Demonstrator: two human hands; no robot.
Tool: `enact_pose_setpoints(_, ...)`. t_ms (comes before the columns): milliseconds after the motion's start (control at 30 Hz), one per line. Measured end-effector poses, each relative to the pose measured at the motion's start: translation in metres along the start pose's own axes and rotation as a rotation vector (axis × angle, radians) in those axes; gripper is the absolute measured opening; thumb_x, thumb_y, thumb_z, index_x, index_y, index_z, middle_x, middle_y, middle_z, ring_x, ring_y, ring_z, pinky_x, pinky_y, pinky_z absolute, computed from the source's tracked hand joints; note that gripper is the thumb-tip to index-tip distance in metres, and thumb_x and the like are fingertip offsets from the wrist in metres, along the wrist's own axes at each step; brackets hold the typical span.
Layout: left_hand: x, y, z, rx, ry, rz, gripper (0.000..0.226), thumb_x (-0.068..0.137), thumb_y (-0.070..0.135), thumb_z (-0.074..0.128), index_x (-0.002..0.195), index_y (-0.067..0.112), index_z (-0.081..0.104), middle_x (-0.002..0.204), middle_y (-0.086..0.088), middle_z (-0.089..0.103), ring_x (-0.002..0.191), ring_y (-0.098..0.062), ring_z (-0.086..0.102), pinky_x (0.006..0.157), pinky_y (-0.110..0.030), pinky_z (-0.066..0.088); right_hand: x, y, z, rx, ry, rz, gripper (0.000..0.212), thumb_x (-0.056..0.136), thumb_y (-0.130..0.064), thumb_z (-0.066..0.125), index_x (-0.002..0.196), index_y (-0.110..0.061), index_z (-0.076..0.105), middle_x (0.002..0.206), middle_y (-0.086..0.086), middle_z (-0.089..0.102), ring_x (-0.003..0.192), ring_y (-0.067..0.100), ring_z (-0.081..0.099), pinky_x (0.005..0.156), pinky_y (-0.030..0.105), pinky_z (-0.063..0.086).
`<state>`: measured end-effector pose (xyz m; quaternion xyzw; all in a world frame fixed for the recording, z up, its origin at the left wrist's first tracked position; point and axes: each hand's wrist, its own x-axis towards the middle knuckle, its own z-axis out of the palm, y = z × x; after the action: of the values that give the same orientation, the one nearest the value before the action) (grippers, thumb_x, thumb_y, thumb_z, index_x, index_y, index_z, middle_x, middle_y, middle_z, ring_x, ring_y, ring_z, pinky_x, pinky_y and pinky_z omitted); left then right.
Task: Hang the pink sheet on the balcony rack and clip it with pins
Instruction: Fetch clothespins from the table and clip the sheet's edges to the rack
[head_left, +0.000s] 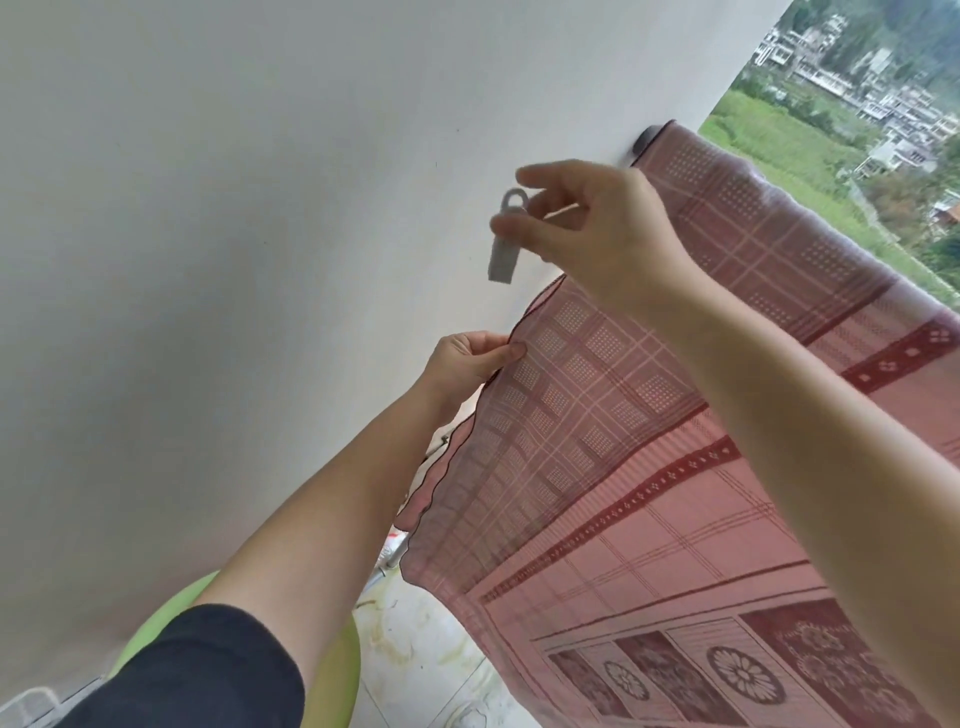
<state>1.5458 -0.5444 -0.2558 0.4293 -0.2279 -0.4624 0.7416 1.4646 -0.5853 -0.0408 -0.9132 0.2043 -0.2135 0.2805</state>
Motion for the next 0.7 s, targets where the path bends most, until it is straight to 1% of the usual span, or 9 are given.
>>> enact_pose_setpoints(100,0.007,0.0,-0.002,0.012,-0.005,-0.014,0.023,0.085,0.011,0.073,0.105,0.0,0.071,0.1,-0.011,0.074,0.086,-0.017,0.07,0.074,-0.022,0.054,0.044,0.0,0.01,-0.165,-0.169,0.006,0.033,0.073,-0.051,0.082,0.095,-0.027,0.078,0.084,-0.004,0.076,0.067,0.0,0.062,0.067,0.026,0.052)
enact_pose_setpoints(133,0.006,0.0,-0.002,0.018,-0.006,-0.014,0.025,0.086,0.01,0.071,0.108,-0.002,0.07,0.103,-0.014,0.073,0.088,-0.017,0.069,0.076,-0.023,0.054,0.052,0.002,0.014,-0.219,-0.231,0.002,0.03,0.072,-0.05,0.083,0.09,-0.027,0.079,0.082,-0.005,0.076,0.068,0.0,0.061,0.066,0.024,0.051)
enact_pose_setpoints(200,0.014,0.0,-0.004,0.034,-0.011,-0.014,0.029,0.087,0.008,0.069,0.113,-0.005,0.067,0.11,-0.02,0.069,0.092,-0.02,0.067,0.083,-0.027,0.055,0.07,0.012,0.021,-0.307,-0.336,0.018,0.027,0.07,-0.047,0.085,0.086,-0.027,0.08,0.078,-0.01,0.074,0.068,0.0,0.06,0.061,0.019,0.049)
enact_pose_setpoints(267,0.014,-0.001,-0.004,0.045,-0.011,-0.016,0.03,0.088,0.006,0.068,0.115,-0.007,0.065,0.113,-0.023,0.067,0.094,-0.023,0.066,0.089,-0.031,0.055,0.076,0.022,0.028,-0.39,-0.401,0.032,0.025,0.069,-0.045,0.086,0.085,-0.026,0.081,0.078,-0.011,0.075,0.07,0.001,0.06,0.059,0.016,0.048)
enact_pose_setpoints(333,0.013,0.0,-0.004,0.044,-0.007,-0.014,0.03,0.088,0.006,0.068,0.114,-0.007,0.065,0.112,-0.022,0.068,0.092,-0.022,0.067,0.086,-0.03,0.056,0.081,0.029,0.03,-0.436,-0.437,0.044,0.022,0.069,-0.042,0.087,0.084,-0.027,0.081,0.079,-0.009,0.075,0.069,0.002,0.062,0.054,0.011,0.046)
enact_pose_setpoints(433,0.013,0.0,-0.003,0.041,0.021,-0.015,0.03,0.086,0.008,0.071,0.113,-0.005,0.067,0.108,-0.02,0.07,0.09,-0.021,0.069,0.081,-0.027,0.056,0.084,0.036,0.028,-0.478,-0.463,0.04,0.019,0.069,-0.037,0.088,0.083,-0.026,0.081,0.077,-0.01,0.074,0.065,0.0,0.062,0.046,0.004,0.039)
enact_pose_setpoints(500,0.013,0.0,-0.003,0.038,0.044,-0.022,0.029,0.084,0.009,0.073,0.11,-0.004,0.068,0.105,-0.018,0.072,0.088,-0.02,0.07,0.08,-0.027,0.057,0.086,0.039,0.028,-0.503,-0.466,0.038,0.018,0.07,-0.035,0.088,0.083,-0.025,0.081,0.075,-0.012,0.073,0.063,-0.002,0.06,0.046,0.006,0.038)
enact_pose_setpoints(633,0.012,-0.001,-0.005,0.036,0.068,-0.033,0.026,0.082,0.011,0.075,0.105,-0.001,0.071,0.097,-0.012,0.074,0.083,-0.017,0.071,0.072,-0.022,0.055,0.087,0.039,0.035,-0.53,-0.464,0.031,0.018,0.071,-0.032,0.088,0.086,-0.023,0.081,0.071,-0.014,0.069,0.059,-0.003,0.056,0.049,0.011,0.039)
enact_pose_setpoints(700,0.012,-0.002,-0.006,0.058,0.084,-0.031,0.026,0.082,0.012,0.076,0.104,-0.001,0.071,0.095,-0.011,0.074,0.081,-0.016,0.07,0.072,-0.023,0.056,0.085,0.04,0.04,-0.555,-0.465,0.04,0.019,0.071,-0.031,0.088,0.086,-0.022,0.081,0.076,-0.01,0.072,0.066,0.002,0.062,0.055,0.014,0.044)
